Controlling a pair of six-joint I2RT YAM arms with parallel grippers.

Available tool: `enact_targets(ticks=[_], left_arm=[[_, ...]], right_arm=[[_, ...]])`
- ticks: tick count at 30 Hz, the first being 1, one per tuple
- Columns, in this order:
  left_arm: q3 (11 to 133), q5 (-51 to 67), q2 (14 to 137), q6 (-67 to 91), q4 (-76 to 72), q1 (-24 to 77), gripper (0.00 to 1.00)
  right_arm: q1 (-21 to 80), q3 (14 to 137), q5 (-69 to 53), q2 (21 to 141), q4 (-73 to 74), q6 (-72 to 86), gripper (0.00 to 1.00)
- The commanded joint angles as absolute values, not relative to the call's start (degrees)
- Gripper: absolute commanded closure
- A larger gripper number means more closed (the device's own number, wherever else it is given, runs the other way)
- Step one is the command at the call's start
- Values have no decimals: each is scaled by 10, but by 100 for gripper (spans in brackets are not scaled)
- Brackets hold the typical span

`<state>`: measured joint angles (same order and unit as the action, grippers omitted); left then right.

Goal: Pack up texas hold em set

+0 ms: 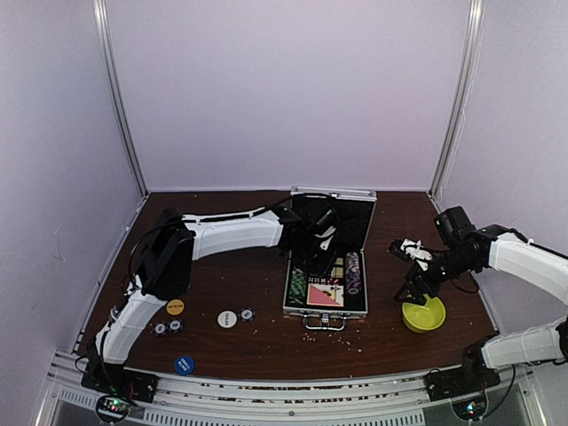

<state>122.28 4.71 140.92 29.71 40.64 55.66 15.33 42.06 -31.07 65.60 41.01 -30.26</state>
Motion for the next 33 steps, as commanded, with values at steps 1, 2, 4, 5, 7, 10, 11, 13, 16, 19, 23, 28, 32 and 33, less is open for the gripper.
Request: enact_targets(ticks=[1,2,4,5,7,10,11,13,16,19,23,28,32,33], left_arm=[[1225,46,1398,290,388,555,98],[1213,54,1387,285,374,556,95],[1184,57,1357,276,343,563,91],[1162,54,1333,273,328,567,90],[1134,50,1298,269,308,574,88],[1100,51,1249,266,298,584,85],[1086,53,1234,262,301,587,84],[1042,45,1195,253,312,596,81],[941,32,1129,245,315,613,77],[847,31,1066,249,334,623,74],[763,-36,994,276,422,623,65],[675,-110,919,315,497,614,44],[636,-83,922,325,524,579,33],[633,-76,928,323,527,573,31]], right_arm=[[150,433,-314,655,417,-304,19],[150,433,-314,654,417,-304,19],[150,432,-315,654,417,-304,19],[150,433,-315,654,417,-304,19],[150,433,-315,652,418,-305,19],[150,434,-313,651,417,-304,19],[150,434,-314,651,419,-304,19],[150,435,-314,648,420,-303,19],[150,433,-315,639,419,-305,19],[150,434,-315,638,419,-305,19],[150,435,-313,638,420,-306,19],[150,435,-315,642,420,-308,19],[150,436,-315,648,423,-310,19],[150,437,-315,649,423,-310,19]])
